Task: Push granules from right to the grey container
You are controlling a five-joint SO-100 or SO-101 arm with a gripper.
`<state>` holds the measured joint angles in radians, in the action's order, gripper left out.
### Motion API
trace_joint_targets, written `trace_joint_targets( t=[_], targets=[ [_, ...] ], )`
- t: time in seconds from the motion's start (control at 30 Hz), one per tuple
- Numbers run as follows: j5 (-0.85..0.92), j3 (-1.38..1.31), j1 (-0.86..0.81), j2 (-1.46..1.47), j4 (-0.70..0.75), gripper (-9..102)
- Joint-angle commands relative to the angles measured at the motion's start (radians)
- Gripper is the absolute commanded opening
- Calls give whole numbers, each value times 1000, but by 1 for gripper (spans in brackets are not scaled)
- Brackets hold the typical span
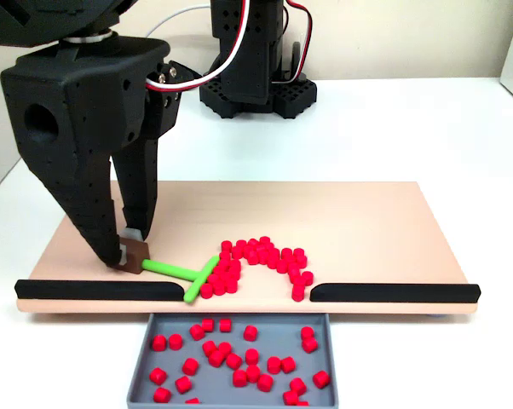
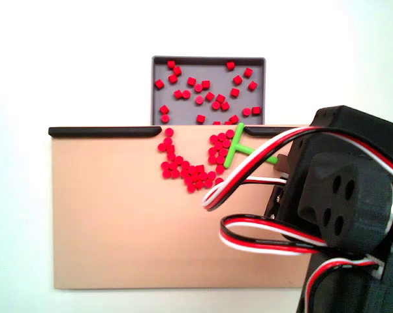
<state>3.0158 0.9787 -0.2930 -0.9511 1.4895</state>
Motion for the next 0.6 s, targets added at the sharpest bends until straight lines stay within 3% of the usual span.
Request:
trace_joint_targets(
  t=[0.0,0.57],
  targets=[
    [-12,-31,3,-12,6,0],
    [-48,-31,25,-12,6,0]
  ],
)
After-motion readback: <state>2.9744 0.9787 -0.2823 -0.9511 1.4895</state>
